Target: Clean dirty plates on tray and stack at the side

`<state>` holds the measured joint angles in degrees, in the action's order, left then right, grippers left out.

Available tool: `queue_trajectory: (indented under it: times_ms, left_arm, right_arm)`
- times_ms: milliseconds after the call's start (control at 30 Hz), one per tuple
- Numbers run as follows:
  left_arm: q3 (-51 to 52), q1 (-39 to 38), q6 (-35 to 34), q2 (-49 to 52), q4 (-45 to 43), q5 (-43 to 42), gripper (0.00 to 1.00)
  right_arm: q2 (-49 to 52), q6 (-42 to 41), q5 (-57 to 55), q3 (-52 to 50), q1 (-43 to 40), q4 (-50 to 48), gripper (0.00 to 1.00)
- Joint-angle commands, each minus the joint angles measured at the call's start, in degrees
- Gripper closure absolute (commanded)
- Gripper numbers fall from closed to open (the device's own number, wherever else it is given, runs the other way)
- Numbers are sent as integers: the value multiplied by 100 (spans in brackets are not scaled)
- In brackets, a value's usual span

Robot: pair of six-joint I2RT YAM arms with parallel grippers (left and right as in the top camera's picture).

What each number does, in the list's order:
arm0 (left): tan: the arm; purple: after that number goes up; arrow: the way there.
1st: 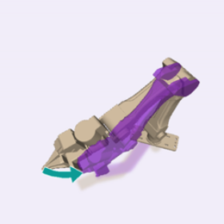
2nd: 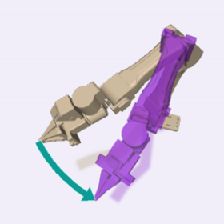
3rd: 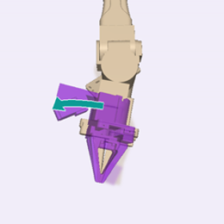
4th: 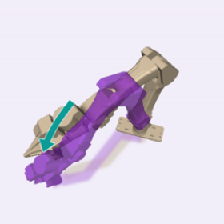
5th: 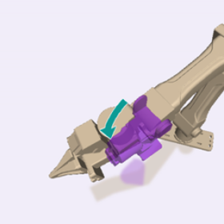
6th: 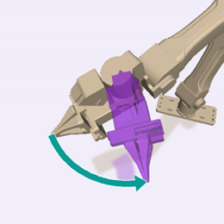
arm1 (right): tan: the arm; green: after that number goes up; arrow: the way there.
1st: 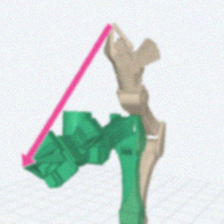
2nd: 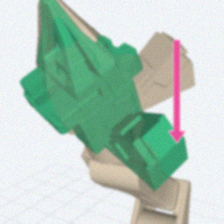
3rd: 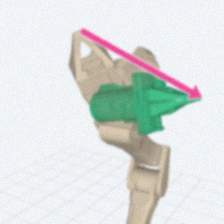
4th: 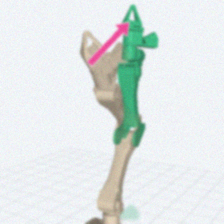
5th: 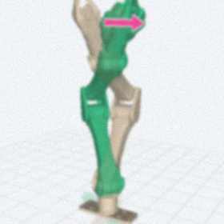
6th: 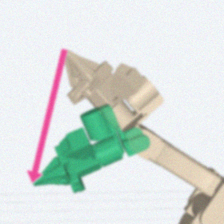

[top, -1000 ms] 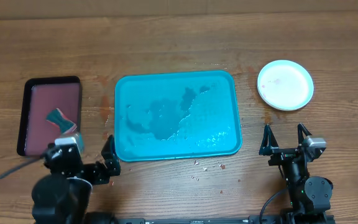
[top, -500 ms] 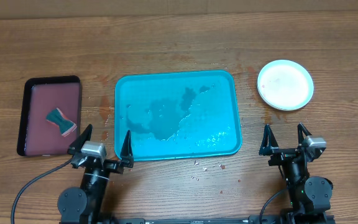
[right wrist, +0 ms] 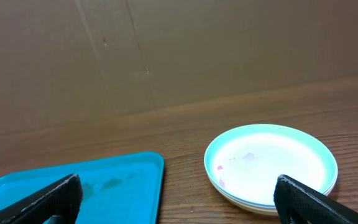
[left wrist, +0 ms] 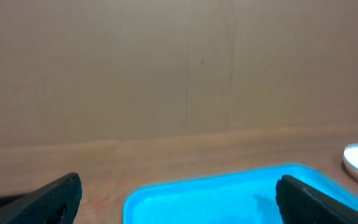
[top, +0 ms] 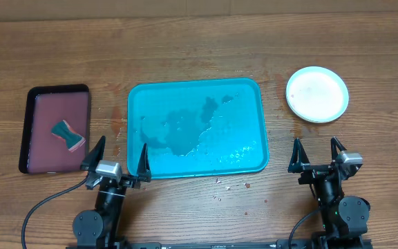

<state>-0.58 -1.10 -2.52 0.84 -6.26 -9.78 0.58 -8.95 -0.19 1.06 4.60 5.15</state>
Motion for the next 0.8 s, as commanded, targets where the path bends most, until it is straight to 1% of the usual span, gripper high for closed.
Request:
queue_trajectory:
  times_ms: [0,33,67,200,500,667,767]
  left_arm:
    - [33,35,216,-66,667,286,0]
    - [33,35,229,-66,975,317,0]
    - [31,35,216,-63,1038,400,0]
    - [31,39,280,-66,1036,492,0]
    - [31,37,227,-66,1036,417,0]
    - [31,39,256,-66,1080,872,0]
    - [33,39,262,-66,1080,997,0]
  right_arm:
    - [-42,24,24,-61,26,-33,0]
    - [-42,24,24,-61,26,-33,0]
    - [-42,24,24,-61,26,-33,0]
    - [-42,24,24,-61,26,-31,0]
    - [-42,26,24,-61,26,-31,0]
    - [-42,24,24,-61,26,-33,0]
    - [-42,24,24,-61,26,-33,0]
